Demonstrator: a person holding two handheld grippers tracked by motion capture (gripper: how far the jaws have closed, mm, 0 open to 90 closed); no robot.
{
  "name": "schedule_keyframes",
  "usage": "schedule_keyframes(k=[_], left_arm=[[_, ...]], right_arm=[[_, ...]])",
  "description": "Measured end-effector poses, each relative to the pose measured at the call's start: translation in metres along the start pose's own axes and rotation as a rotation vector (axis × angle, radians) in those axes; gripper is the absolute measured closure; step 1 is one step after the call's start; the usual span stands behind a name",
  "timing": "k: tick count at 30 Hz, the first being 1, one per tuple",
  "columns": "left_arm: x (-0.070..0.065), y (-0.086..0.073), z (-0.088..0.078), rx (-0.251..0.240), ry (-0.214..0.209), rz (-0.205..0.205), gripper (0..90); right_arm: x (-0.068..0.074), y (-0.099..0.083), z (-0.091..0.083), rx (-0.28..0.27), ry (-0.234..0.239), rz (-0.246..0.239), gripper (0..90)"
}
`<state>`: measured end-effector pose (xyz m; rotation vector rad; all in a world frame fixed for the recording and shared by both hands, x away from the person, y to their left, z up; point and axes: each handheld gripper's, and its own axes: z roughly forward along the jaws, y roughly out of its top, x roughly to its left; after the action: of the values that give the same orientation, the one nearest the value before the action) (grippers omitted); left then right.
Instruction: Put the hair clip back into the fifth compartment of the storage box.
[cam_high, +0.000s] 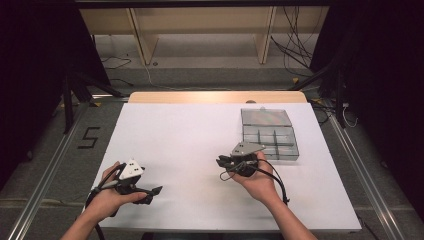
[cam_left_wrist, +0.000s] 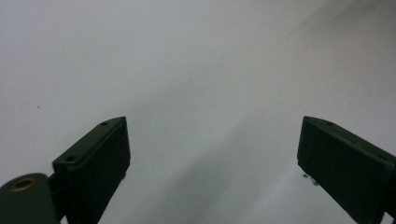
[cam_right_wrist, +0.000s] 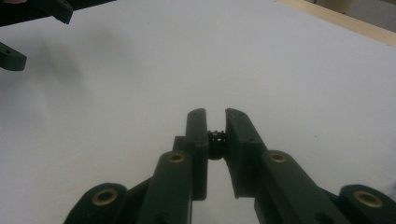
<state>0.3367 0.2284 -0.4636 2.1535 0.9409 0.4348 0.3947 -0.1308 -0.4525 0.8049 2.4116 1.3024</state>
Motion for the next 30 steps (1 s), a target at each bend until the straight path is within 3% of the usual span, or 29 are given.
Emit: schedule_keyframes(k=[30], left_arm=[[0.000, 0.000, 0.000, -0.003, 0.001, -0.004, 9.0]], right_arm=[[-0.020, -0.010, -0.028, -0.006, -0.057, 0.028, 80.4]])
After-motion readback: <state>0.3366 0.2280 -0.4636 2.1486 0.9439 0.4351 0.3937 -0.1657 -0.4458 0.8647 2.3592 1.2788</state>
